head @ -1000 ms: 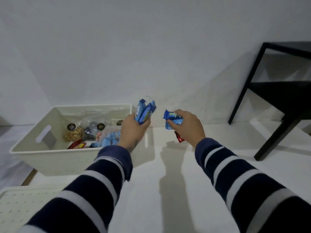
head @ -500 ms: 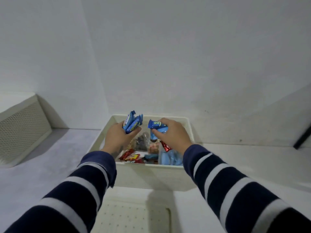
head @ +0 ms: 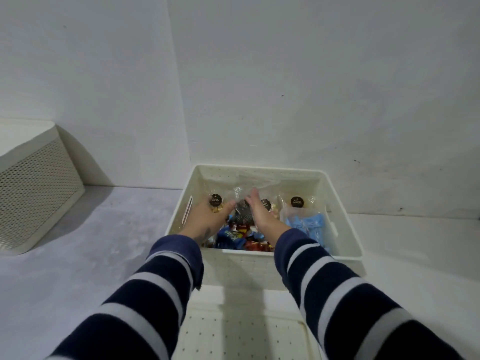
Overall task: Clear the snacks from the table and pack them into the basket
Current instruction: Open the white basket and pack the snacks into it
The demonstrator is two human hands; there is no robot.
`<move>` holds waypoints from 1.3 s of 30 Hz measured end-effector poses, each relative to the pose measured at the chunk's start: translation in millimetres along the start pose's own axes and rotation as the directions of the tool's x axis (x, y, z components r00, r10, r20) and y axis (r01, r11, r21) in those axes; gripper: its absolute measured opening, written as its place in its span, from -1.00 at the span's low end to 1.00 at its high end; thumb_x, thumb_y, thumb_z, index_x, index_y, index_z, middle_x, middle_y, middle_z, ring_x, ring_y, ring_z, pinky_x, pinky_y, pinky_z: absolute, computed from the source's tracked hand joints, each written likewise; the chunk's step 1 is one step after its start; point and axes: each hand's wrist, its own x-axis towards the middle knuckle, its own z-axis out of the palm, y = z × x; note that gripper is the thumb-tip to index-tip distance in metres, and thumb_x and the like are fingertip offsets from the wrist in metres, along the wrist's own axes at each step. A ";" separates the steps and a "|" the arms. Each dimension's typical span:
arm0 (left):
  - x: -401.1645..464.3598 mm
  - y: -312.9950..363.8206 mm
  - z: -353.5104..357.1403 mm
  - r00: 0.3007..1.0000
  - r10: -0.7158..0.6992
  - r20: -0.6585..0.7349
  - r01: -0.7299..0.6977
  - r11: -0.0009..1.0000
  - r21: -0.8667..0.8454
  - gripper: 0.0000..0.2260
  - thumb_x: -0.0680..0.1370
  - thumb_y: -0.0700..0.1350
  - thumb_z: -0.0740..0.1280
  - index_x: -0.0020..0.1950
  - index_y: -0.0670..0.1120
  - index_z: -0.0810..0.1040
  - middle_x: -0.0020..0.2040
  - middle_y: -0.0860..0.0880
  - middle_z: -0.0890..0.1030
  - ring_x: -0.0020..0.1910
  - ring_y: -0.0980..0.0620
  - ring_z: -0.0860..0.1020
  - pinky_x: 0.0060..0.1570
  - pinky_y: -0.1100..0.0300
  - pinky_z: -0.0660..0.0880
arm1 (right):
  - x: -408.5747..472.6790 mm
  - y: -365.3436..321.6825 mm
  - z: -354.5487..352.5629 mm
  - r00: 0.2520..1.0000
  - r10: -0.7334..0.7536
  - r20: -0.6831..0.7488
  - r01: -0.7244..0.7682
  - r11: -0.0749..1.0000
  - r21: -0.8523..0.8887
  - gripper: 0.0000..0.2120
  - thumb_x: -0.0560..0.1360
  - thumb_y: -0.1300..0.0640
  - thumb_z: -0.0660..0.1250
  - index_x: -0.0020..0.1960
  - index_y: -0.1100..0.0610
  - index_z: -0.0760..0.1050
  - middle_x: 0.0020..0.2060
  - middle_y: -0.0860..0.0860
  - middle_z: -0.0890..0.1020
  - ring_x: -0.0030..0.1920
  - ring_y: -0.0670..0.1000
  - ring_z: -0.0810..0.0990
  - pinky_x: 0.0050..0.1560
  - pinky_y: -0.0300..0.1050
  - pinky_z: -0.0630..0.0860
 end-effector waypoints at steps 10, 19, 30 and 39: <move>-53.1 18.9 -19.5 0.990 0.135 0.034 -0.138 0.920 0.368 -0.44 0.54 0.30 0.13 0.39 -0.03 0.40 0.32 -0.04 0.51 0.24 -0.07 0.49 0.11 0.11 0.39 | -107.5 -19.5 -25.9 0.980 -0.199 -0.005 0.157 0.790 -0.593 -0.46 0.58 -0.20 0.06 0.45 0.06 0.29 0.29 0.04 0.50 0.26 0.09 0.48 0.34 0.02 0.37; -180.6 -14.8 -34.6 0.976 0.219 -0.002 -0.163 0.732 0.662 -0.59 0.54 0.25 0.17 0.31 0.12 0.44 0.36 0.01 0.42 0.26 -0.08 0.44 0.22 -0.04 0.41 | -241.5 45.1 -25.9 0.969 -0.243 0.042 0.153 0.462 -0.874 -0.46 0.53 -0.23 0.14 0.47 -0.12 0.21 0.51 0.01 0.21 0.49 0.18 0.16 0.43 0.25 0.16; -278.6 -188.9 -34.1 0.989 -0.149 -0.007 0.124 0.794 0.596 -0.43 0.51 0.18 0.29 0.47 0.05 0.25 0.50 -0.08 0.18 0.37 -0.19 0.33 0.30 -0.13 0.37 | -294.2 232.4 33.3 1.000 0.025 0.017 -0.003 0.635 -0.772 -0.35 0.53 -0.27 0.08 0.54 -0.13 -0.03 0.52 0.06 0.12 0.48 0.21 0.14 0.42 0.19 0.21; -281.3 -273.6 -35.9 0.960 -0.280 0.025 0.260 0.917 0.302 0.01 0.39 -0.01 0.50 0.57 -0.03 -0.19 0.53 -0.17 0.11 0.41 -0.18 0.30 0.37 -0.07 0.31 | -280.6 264.2 76.3 0.961 0.084 -0.264 -0.212 0.836 -0.506 -0.17 0.43 -0.38 0.17 0.55 -0.13 -0.10 0.43 0.10 0.13 0.43 0.21 0.14 0.42 0.09 0.21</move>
